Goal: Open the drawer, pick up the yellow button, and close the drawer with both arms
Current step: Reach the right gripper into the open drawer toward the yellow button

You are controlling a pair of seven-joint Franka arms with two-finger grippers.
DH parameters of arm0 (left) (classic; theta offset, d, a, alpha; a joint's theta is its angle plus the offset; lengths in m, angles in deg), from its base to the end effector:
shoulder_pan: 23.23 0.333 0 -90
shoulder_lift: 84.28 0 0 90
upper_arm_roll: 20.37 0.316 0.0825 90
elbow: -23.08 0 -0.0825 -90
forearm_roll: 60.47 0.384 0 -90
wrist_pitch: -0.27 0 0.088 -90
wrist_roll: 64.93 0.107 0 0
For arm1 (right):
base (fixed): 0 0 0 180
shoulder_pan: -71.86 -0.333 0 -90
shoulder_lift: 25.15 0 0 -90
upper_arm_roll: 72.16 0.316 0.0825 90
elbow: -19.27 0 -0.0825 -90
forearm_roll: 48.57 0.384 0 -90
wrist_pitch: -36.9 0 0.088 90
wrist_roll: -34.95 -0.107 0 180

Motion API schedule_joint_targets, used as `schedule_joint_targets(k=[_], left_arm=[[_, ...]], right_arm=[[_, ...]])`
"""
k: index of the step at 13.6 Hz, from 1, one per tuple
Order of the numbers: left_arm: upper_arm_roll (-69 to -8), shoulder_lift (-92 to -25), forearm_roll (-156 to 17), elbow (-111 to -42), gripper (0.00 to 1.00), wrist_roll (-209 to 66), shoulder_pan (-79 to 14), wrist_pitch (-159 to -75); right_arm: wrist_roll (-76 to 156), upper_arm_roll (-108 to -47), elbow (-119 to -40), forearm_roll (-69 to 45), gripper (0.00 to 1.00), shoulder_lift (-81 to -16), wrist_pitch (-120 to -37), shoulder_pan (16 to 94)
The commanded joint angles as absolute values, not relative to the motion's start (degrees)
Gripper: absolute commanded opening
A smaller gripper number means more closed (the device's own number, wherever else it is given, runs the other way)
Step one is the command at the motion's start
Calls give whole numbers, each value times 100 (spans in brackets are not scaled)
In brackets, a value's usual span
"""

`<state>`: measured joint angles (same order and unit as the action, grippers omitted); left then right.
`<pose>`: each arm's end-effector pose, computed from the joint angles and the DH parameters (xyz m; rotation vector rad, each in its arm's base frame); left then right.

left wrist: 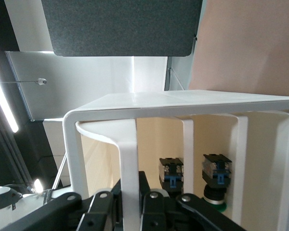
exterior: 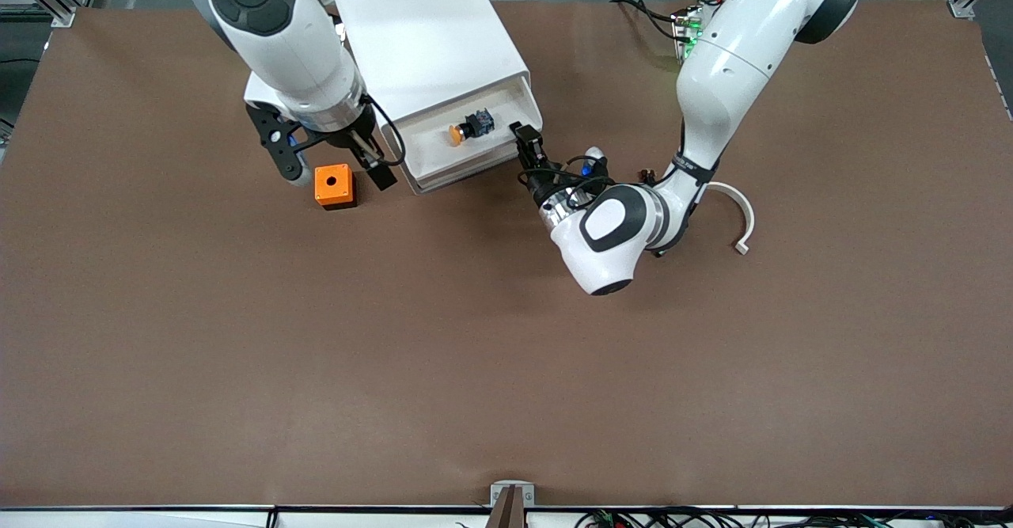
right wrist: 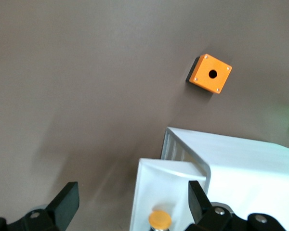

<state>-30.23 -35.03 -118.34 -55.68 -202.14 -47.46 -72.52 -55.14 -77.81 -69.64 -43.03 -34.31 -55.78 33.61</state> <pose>0.4939 -0.4349 0.2391 -1.0308 -1.6370 1.4653 0.4988 0.3356 0.5456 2.7058 -1.4991 -0.1787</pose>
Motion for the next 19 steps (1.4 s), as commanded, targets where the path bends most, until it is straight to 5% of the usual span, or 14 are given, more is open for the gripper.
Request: schedule_joint_targets(k=[1,15,16,17,18,19], left_arm=[[-2856,-3541,-11962,-5410,8,-20117,-4652,-7250],[-2609,-3488,-11953,-5357,21,-20011,-4326,-7259],[-2609,-3488,-11953,-5357,26,-20011,-4335,-7277],[-2617,-3488,-11953,-5357,56,-19994,-4326,-7277],[-2618,-3488,-11961,-5357,100,-19819,-4309,-7285],[-2618,-3497,-11962,-5357,100,-19548,-4283,-7286]], right_arm=[[-5776,-7849,-6792,-4180,100,-3578,-5547,3214],[-5909,-7849,-6326,-4075,100,-3824,-5547,3125],[-5944,-7849,-6291,-4075,100,-3868,-5547,3099],[-6040,-7849,-6273,-4075,100,-3929,-5547,3038],[-6067,-7849,-6221,-4075,100,-3982,-5547,3003],[-6093,-7849,-6203,-4075,100,-4035,-5547,2941]])
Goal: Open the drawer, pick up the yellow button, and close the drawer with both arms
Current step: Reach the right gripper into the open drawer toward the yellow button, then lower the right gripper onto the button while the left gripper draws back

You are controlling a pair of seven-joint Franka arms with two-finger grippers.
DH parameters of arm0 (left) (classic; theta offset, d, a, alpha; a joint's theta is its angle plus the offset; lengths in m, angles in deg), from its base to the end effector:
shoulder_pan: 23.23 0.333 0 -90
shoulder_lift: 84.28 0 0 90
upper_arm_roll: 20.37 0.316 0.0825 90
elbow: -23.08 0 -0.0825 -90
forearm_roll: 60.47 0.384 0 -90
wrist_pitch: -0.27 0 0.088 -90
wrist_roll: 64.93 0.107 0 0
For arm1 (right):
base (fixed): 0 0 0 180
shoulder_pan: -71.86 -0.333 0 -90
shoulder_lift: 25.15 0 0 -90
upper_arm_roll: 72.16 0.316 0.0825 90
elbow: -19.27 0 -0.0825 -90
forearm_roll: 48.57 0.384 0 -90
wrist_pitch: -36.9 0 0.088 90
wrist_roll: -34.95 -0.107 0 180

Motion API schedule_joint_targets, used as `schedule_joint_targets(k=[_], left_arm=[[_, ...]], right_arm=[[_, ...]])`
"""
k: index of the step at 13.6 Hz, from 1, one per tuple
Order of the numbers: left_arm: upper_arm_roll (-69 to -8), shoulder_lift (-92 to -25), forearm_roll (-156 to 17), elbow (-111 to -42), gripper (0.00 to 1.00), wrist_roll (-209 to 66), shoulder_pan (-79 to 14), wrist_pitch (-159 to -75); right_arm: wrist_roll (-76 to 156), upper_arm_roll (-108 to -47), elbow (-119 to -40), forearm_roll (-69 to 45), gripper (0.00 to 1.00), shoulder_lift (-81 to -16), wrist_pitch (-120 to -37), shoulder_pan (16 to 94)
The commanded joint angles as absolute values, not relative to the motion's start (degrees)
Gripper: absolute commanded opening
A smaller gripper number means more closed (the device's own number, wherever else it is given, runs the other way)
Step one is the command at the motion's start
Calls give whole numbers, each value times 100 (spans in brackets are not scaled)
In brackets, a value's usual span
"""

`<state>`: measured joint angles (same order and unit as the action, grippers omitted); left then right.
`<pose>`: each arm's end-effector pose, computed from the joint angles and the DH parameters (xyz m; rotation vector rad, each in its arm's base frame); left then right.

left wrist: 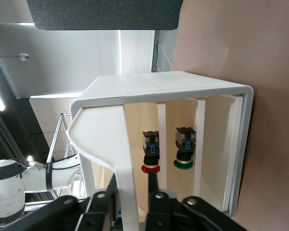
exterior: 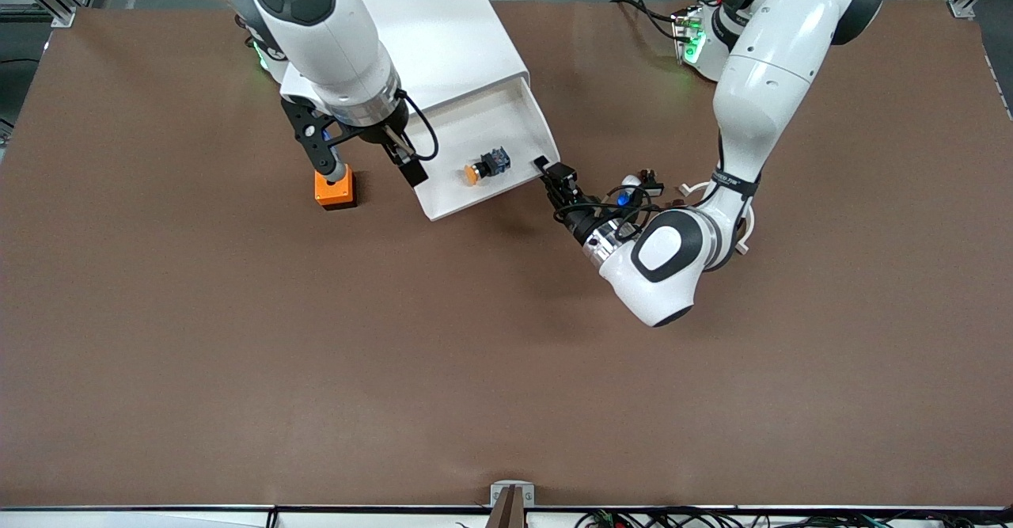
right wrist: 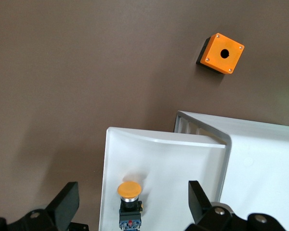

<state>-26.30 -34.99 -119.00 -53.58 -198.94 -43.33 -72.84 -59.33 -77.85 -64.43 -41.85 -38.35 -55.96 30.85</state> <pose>0.5527 -0.3733 0.2432 -1.0263 -1.7702 1.5446 0.4982 0.3756 0.5457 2.7045 -1.5434 -0.1788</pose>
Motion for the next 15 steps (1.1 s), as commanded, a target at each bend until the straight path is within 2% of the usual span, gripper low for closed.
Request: schedule_joint_targets(k=[1,5,10,12,15], left_arm=[[-2626,-3506,-11970,-5348,100,-19267,-4282,-7286],[-2670,-3585,-11979,-5120,100,-18195,-4239,-7277],[-2671,-3707,-11935,-4785,100,-16473,-4203,-7259],[-2478,-3787,-11891,-4777,100,-15577,-4203,-7277],[-2135,-3936,-11735,-4724,100,-14390,-4282,-7573]], right_arm=[[-6137,-7849,-6185,-4083,100,-4053,-5547,2862],[-6304,-7849,-6106,-4084,100,-4088,-5591,2686],[-6663,-7858,-6009,-4136,100,-4482,-5704,2335],[-6953,-7858,-6053,-4250,100,-4728,-6212,2098],[-7130,-7858,-6045,-4286,100,-4984,-6347,2009]])
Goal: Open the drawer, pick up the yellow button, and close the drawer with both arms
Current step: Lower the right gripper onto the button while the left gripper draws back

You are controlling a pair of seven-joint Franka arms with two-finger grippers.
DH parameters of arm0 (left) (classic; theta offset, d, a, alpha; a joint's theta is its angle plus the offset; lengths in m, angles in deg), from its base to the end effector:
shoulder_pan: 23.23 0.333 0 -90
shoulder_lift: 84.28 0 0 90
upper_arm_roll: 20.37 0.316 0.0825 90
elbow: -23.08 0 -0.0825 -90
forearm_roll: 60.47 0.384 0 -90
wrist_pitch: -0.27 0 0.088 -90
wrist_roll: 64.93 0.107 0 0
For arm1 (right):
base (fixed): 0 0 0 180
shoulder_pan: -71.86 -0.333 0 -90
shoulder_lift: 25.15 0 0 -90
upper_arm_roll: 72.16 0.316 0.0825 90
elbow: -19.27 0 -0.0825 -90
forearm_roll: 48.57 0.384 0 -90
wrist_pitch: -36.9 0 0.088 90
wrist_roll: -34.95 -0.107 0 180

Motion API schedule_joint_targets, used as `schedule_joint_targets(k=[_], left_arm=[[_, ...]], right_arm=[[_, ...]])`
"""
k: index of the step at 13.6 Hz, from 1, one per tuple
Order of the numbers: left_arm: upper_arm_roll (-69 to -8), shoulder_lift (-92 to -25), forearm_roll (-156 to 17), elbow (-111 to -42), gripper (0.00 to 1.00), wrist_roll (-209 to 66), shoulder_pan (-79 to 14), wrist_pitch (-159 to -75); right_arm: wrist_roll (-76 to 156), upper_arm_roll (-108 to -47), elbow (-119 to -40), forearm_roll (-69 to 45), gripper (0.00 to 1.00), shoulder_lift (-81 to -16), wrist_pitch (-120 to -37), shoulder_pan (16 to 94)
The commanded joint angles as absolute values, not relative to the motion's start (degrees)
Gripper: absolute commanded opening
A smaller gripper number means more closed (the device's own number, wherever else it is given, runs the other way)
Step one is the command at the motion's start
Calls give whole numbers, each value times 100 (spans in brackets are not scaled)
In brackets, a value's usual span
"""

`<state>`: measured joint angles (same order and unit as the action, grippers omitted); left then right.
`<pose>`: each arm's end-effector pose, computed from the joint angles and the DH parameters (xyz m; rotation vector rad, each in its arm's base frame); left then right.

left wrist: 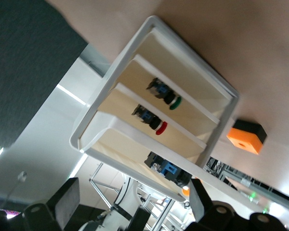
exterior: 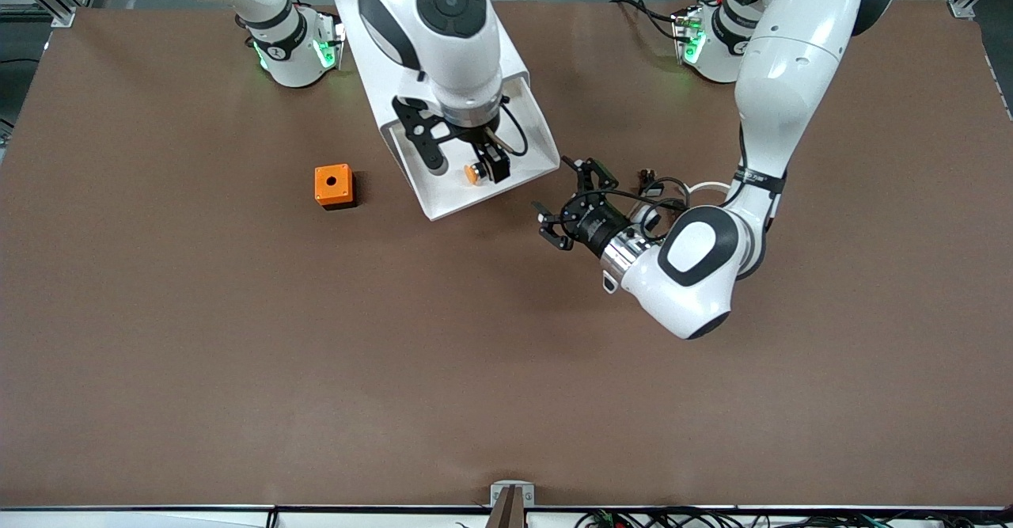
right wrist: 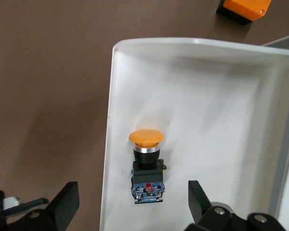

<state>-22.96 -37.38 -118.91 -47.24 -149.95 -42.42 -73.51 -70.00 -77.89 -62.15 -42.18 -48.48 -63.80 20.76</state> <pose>0.6000 -0.3470 0.3061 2.0153 1.4100 -1.8157 0.4584 0.4935 0.4608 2.6682 -1.5590 -0.1303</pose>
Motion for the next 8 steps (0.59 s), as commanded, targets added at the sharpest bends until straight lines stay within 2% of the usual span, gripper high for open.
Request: schedule_joint_targets(k=[1,8], left_arm=[[-2134,-4041,-11481,-4724,100,-14012,-4282,-7793],[-2196,-4437,-10092,-4750,100,-12217,-4686,-10033]], right_arm=[[-7139,-7858,-6045,-4286,100,-5019,-6390,1974],[-6964,-7858,-6202,-4409,100,-5090,-6443,1702]])
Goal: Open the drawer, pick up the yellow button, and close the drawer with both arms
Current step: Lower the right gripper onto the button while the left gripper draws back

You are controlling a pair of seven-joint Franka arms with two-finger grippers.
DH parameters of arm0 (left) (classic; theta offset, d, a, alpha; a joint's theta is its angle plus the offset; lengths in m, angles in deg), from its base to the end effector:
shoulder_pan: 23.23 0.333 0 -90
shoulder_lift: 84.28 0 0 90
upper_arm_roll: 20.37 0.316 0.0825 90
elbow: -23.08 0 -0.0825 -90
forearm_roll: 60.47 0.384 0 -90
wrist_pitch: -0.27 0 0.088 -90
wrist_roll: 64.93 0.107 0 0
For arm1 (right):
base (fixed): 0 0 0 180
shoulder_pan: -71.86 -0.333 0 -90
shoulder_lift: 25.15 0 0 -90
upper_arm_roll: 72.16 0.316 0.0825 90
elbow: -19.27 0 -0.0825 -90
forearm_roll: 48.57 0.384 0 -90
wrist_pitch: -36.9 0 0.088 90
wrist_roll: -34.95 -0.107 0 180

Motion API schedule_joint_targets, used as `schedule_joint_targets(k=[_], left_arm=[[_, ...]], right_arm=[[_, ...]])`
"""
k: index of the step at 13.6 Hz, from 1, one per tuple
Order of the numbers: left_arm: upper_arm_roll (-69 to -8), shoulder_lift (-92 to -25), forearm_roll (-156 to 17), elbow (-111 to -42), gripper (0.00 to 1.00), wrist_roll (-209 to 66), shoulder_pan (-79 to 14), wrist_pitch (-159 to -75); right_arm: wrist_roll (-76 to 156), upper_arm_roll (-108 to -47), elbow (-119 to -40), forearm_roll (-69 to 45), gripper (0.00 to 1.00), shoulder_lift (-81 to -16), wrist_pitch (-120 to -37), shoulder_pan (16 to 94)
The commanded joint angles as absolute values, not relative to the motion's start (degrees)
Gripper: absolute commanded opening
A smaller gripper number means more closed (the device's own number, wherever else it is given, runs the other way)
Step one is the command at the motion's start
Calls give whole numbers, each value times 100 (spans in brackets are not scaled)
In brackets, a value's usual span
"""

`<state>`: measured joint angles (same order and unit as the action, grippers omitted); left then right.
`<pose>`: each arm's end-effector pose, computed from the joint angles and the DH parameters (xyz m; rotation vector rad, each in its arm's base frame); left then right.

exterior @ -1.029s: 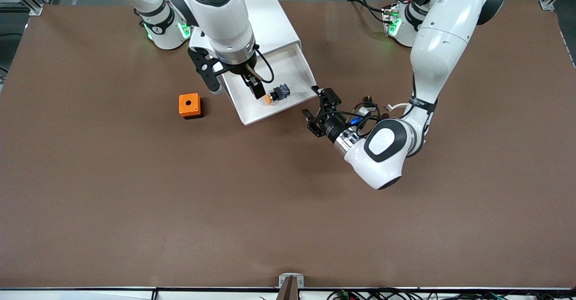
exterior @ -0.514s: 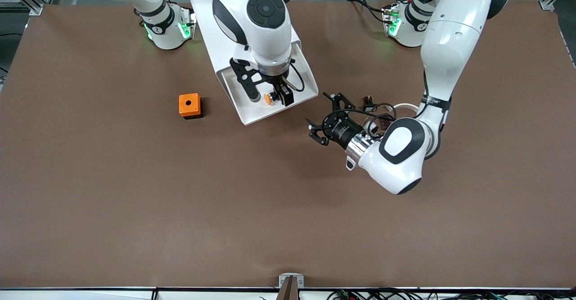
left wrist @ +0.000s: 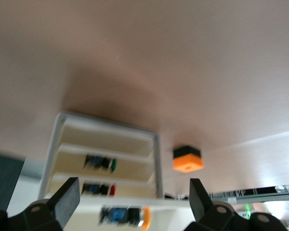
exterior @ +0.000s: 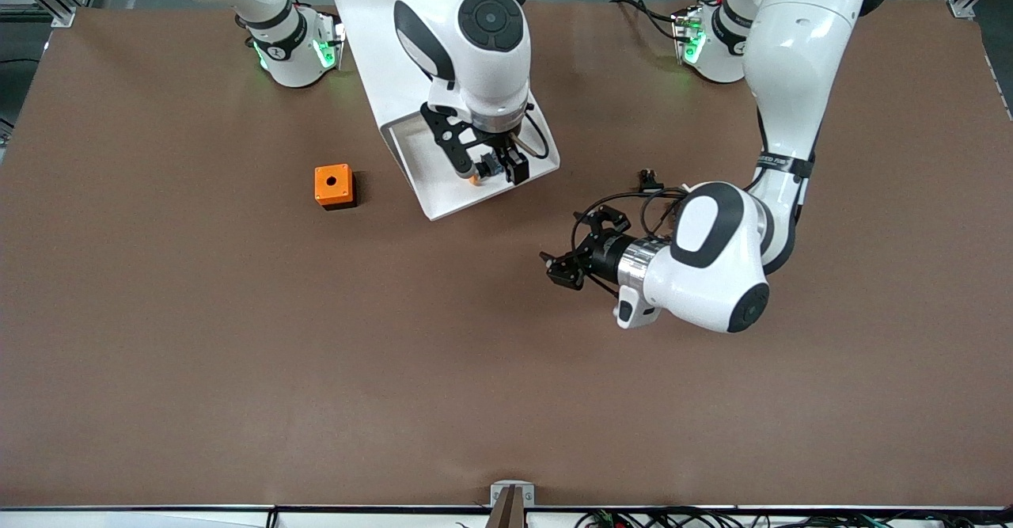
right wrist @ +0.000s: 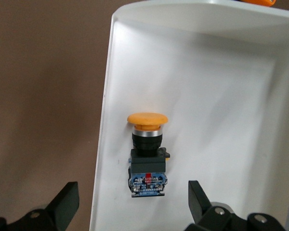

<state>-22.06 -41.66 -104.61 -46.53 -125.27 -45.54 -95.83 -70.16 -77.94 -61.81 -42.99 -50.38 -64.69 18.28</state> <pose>0.6390 -0.3522 0.3404 2.3565 1.0519 -0.9749 0.4420 0.5167 0.4424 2.6859 -1.4950 -0.1055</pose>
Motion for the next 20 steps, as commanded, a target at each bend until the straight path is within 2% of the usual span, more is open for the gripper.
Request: schedule_joint_targets(k=[1,5,9,20], left_arm=[[-2187,-4559,-9872,-4759,100,-12145,-4765,-10237],[-2196,-4841,-8502,-4794,100,-12092,-5012,-10923],[-2178,-5079,-8103,-4794,100,-12083,-5003,-10968],[-2239,-5009,-6969,-4803,100,-12865,-5030,-11118]], right_arm=[[-6894,-7858,-6290,-4426,100,-5090,-6452,1684],[-6876,-7858,-6449,-4496,100,-5081,-6434,1649],[-6884,-7849,-6458,-4505,100,-5081,-6435,1649],[-6876,-7849,-6502,-4497,100,-5090,-6426,1596]])
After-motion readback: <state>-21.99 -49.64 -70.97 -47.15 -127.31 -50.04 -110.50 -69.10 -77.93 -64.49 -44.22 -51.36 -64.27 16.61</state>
